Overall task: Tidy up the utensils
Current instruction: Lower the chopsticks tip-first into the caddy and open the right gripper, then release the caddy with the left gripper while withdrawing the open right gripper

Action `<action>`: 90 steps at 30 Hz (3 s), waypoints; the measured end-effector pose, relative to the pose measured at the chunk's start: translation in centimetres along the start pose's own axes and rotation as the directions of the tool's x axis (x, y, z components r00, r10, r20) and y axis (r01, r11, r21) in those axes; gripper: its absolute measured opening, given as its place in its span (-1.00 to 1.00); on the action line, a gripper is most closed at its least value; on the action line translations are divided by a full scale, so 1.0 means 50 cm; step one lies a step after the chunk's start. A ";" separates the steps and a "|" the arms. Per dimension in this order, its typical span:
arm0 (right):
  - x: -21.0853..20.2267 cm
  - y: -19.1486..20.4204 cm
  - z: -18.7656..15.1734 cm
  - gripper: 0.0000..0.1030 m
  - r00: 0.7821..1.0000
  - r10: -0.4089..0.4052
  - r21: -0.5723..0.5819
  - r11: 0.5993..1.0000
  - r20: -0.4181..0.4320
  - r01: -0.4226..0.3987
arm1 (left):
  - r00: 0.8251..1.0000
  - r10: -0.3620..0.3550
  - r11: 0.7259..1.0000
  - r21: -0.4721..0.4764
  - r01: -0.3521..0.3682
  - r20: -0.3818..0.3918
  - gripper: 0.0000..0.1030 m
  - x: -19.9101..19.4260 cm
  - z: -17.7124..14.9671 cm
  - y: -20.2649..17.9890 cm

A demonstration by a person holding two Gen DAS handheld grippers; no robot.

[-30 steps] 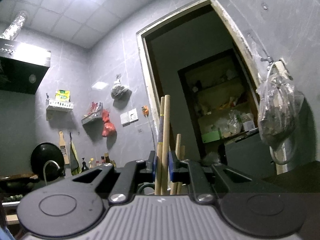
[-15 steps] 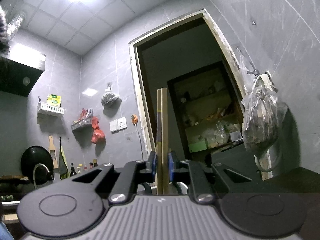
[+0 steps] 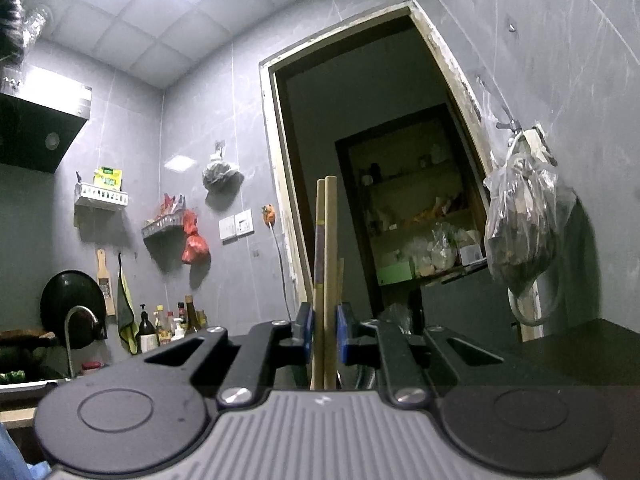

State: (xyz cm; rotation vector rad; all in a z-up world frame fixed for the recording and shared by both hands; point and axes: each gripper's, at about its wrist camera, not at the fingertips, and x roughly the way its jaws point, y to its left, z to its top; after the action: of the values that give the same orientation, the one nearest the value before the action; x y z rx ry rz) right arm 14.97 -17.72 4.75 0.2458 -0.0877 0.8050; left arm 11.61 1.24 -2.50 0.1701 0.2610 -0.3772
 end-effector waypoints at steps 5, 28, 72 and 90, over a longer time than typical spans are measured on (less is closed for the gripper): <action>-0.002 -0.001 -0.010 -0.72 1.000 -0.008 0.008 1.000 -0.025 0.009 | 1.000 0.000 1.000 0.000 0.000 -0.002 0.51 0.001 0.000 0.001; 0.000 0.002 -0.048 -0.70 0.996 -0.032 0.005 0.999 -0.084 0.033 | 1.000 0.002 1.000 0.001 -0.002 -0.001 0.51 -0.001 0.000 0.000; -0.138 0.002 -0.063 0.99 0.963 -0.264 0.156 0.955 0.052 0.253 | 0.999 0.009 1.000 -0.011 -0.008 0.050 0.98 -0.026 -0.009 -0.006; -0.232 0.070 -0.069 1.00 0.918 -0.386 0.140 0.918 0.089 0.372 | 0.988 0.083 0.991 -0.112 -0.069 0.131 0.99 -0.151 -0.026 -0.008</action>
State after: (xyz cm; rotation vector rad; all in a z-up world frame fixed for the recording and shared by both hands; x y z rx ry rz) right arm 4.36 -22.68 0.09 0.4104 -0.0961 0.4075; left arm 4.42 3.69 -1.65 0.0486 0.1393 -0.2966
